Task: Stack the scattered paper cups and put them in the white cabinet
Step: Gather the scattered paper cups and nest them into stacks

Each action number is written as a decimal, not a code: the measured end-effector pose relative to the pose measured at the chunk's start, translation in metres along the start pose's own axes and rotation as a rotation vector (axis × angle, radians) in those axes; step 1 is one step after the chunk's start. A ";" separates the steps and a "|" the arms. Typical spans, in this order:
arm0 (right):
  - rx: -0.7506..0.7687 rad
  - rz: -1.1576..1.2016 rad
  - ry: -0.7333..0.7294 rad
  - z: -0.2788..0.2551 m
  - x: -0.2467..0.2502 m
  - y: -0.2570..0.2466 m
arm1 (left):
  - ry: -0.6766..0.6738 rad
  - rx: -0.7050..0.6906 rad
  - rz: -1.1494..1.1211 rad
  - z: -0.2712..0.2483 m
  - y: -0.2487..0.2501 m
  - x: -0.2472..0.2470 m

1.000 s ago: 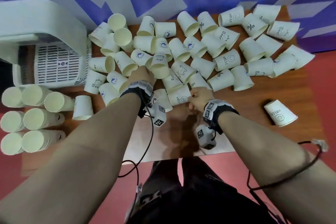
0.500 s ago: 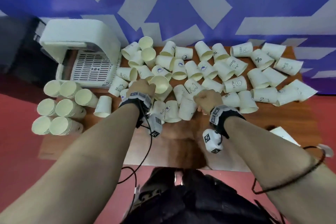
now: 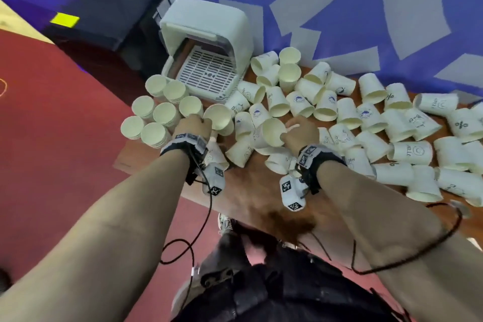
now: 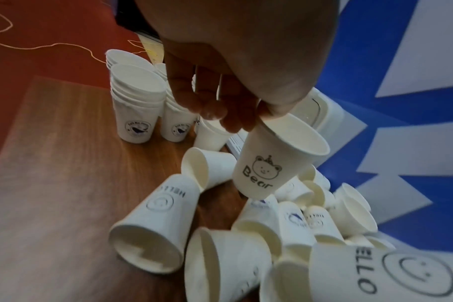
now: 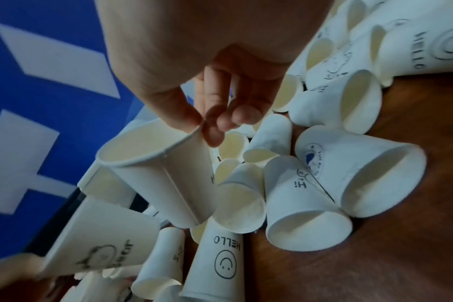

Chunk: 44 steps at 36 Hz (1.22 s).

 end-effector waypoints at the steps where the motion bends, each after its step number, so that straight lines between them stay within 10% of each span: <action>1: 0.009 -0.032 -0.002 0.004 -0.004 -0.006 | -0.006 -0.005 -0.028 0.007 -0.006 0.006; 19: 0.044 -0.188 0.082 0.042 -0.084 -0.167 | -0.051 -0.097 0.041 0.112 -0.053 0.093; 44: 0.027 -0.231 0.069 0.080 -0.093 -0.184 | -0.217 -0.047 -0.026 0.137 -0.070 0.059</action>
Point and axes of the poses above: each hand's wrist, its own z-axis towards the middle knuckle, its own x-axis out of the back of the hand, y = z × x, the point moved 7 cm from there along z, towards the middle knuckle, and after that the axes turned 15 degrees about -z, right-handed, at the moved point
